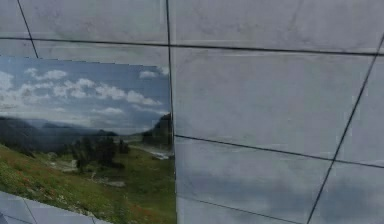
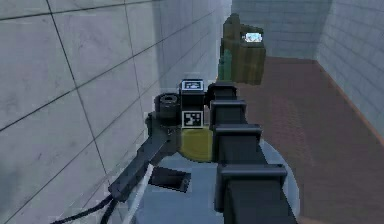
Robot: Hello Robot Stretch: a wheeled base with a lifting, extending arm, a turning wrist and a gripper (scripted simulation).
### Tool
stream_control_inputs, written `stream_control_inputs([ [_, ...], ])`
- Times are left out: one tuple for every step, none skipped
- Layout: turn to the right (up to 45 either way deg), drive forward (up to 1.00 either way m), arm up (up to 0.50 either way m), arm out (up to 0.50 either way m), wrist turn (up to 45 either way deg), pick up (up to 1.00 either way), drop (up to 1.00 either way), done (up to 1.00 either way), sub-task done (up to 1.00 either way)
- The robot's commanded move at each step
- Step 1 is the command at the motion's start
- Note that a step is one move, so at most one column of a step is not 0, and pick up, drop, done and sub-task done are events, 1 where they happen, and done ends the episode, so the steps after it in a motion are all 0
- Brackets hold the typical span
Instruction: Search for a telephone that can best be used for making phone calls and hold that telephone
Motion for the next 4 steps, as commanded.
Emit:
stream_control_inputs([
  [0.0,0.00,0.00,0.00,45.0,0.00,0.00,0.00,0.00],
  [0.0,0.00,0.00,0.00,45.0,0.00,0.00,0.00,0.00],
  [0.0,0.00,0.00,0.00,45.0,0.00,0.00,0.00,0.00],
  [0.0,0.00,0.00,0.00,3.0,0.00,0.00,0.00,0.00],
])
